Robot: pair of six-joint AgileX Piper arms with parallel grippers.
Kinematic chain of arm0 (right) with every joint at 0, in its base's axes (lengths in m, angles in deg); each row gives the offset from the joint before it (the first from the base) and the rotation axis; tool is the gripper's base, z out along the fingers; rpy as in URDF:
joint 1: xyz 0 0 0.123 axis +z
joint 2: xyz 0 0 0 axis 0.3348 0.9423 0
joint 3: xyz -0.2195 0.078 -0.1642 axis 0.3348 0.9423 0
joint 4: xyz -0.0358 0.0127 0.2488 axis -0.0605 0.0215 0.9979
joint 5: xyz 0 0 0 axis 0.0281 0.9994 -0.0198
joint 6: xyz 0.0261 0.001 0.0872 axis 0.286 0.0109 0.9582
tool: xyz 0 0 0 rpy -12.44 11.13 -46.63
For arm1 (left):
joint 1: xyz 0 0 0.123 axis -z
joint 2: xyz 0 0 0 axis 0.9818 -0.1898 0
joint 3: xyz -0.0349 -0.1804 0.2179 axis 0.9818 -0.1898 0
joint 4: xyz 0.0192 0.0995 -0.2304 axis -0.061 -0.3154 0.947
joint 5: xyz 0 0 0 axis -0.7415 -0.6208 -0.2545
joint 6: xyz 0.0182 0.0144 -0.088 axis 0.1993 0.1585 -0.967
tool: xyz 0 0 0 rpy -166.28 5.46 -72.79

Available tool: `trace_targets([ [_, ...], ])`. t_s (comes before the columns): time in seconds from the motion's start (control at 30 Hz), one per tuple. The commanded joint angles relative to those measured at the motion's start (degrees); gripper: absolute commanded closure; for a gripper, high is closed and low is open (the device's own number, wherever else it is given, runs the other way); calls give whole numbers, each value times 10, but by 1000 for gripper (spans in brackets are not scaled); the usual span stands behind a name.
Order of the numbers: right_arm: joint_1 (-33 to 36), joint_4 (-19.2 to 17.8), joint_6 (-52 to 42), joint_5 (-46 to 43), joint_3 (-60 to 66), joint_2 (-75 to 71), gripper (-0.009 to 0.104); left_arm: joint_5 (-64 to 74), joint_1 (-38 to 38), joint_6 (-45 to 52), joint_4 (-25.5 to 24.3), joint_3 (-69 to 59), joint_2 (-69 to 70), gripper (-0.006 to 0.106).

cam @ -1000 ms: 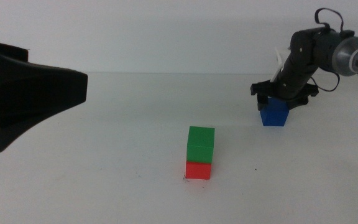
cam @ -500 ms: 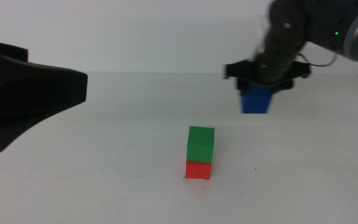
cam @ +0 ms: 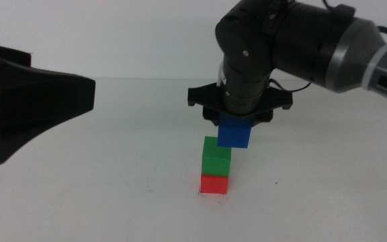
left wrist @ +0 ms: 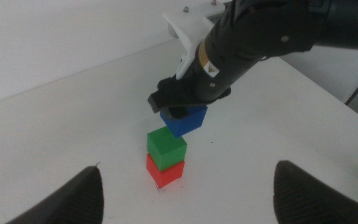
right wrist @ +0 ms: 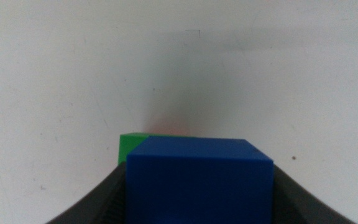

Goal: Stack red cubes first, then green, then blue cubes in a specific spot.

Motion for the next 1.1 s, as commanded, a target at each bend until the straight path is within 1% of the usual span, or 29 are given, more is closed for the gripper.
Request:
trace_targets([
  [0.0, 9, -7, 9, -3, -4, 5, 84, -7, 2, 0, 0, -1, 2, 7],
  [0.17, 20, -4, 9, -15, -4, 16, 84, -9, 2, 0, 0, -1, 2, 7],
  [0.63, 21, 3, 13, -43, -4, 46, 83, -9, 2, 0, 0, -1, 2, 7],
  [0.67, 21, 0, 13, -43, -4, 48, 78, -9, 2, 0, 0, -1, 2, 7],
  [0.7, 21, -1, 6, -43, -4, 49, 58, -9, 2, 0, 0, -1, 2, 7],
  [0.77, 21, -1, 6, -47, -4, 49, 39, -9, 2, 0, 0, -1, 2, 7],
  [0.87, 20, -8, 6, -51, -6, 46, 16, -9, 2, 0, 0, -1, 2, 7],
  [0.9, 20, -8, 2, -50, -6, 39, 9, -9, 2, 0, 0, -1, 2, 7],
  [0.93, 20, -9, -5, -46, -6, 26, 4, -9, 2, 0, 0, -1, 2, 7],
  [0.97, 18, -10, -19, -42, -6, 7, 2, -9, 2, 0, 0, -1, 2, 7],
  [1.07, 6, -12, -61, -17, -2, -65, 2, -9, 2, 0, 0, -1, 2, 7],
])
